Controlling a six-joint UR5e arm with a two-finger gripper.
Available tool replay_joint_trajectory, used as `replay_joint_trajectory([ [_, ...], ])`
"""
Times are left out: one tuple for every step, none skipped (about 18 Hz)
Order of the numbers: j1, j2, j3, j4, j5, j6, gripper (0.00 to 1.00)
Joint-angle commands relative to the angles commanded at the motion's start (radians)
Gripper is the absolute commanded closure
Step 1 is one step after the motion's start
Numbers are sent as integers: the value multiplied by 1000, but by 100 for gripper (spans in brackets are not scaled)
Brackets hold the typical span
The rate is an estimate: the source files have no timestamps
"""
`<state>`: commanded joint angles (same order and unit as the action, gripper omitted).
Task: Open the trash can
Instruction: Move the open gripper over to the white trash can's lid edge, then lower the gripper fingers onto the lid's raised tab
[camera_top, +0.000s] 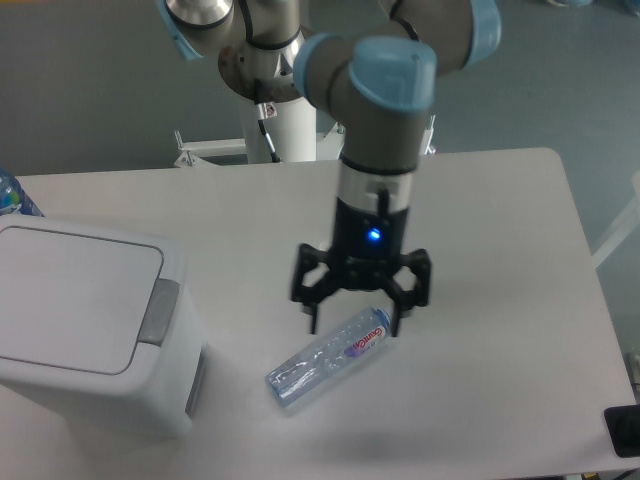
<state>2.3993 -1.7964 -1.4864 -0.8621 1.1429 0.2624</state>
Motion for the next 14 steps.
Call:
replay_joint_trajectory([
  [-8, 20, -8, 0, -12, -8, 0],
  [-14, 29, -12, 0, -21, -17, 0],
  [-26, 35, -14, -2, -26, -22, 0],
  [-47, 37, -15, -3, -25, -28, 0],
  [-63, 37, -18, -3, -20, -28, 0],
  [-72, 34, -23, -3, -19, -29, 0],
  [-78, 34, -25, -5, -26, -44, 0],
  [-92, 31, -28, -6, -22, -76, 0],
  [-103, 29, -29, -5, -19, -104, 0],
  [-104, 28, -29, -5, -19, -110, 0],
  [-106, 28, -31, -5, -19, -111, 0],
  [-107, 28, -31, -5, -19, -112, 0],
  [-111, 28, -31, -5, -19, -112, 0],
  [-114, 26, -31, -5, -19, -106, 0],
])
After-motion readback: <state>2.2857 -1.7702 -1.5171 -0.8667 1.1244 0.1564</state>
